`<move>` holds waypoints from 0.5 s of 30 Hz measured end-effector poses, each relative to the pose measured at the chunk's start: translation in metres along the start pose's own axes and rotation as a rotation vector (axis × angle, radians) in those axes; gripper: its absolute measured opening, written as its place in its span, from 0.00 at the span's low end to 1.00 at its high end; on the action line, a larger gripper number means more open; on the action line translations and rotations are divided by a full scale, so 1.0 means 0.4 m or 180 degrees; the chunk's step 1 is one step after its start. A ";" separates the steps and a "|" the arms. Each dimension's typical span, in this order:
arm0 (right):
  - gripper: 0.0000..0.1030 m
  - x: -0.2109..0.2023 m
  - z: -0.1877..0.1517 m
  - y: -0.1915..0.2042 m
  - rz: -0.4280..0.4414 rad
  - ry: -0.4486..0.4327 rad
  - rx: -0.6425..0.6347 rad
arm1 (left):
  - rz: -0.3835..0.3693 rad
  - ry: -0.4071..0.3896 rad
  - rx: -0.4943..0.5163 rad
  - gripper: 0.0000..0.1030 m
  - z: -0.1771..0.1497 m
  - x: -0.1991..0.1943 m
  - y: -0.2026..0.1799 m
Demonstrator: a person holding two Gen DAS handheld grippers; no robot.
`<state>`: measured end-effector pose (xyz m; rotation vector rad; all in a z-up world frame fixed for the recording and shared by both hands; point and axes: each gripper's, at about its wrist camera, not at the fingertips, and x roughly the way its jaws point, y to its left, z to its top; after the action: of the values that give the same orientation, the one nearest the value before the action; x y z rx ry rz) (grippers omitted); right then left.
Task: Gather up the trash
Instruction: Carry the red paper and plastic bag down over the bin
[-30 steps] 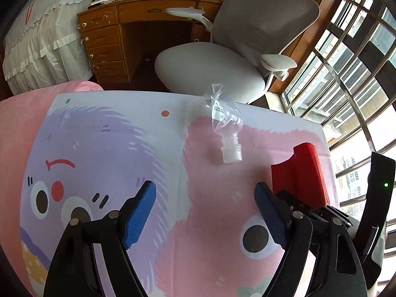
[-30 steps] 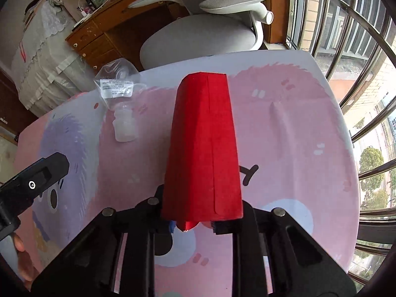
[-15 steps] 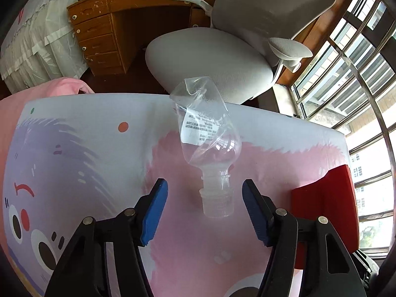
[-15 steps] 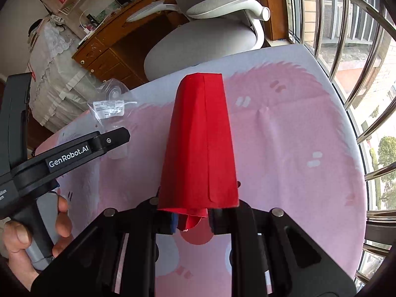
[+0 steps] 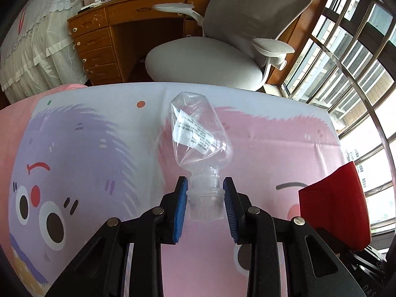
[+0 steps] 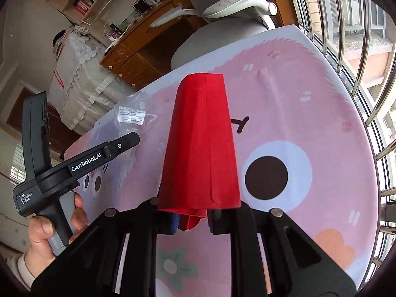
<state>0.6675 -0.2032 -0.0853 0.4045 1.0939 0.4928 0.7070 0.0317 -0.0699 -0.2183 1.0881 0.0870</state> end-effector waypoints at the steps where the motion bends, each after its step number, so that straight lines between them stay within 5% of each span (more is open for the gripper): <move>1: 0.13 -0.019 -0.029 0.012 0.0007 -0.0002 -0.0031 | -0.0022 -0.0012 0.0014 0.28 -0.021 -0.024 0.004; 6: 0.13 -0.118 -0.194 0.098 0.0010 -0.0024 -0.0178 | -0.0181 -0.0071 0.0094 0.28 -0.157 -0.187 0.041; 15: 0.13 -0.311 -0.607 0.301 -0.0017 -0.0104 -0.0169 | -0.0448 -0.0114 0.0319 0.28 -0.530 -0.536 0.188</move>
<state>0.3786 -0.1576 -0.0274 0.3617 1.0480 0.5078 0.4105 0.0666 0.0154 -0.2018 1.0357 -0.0894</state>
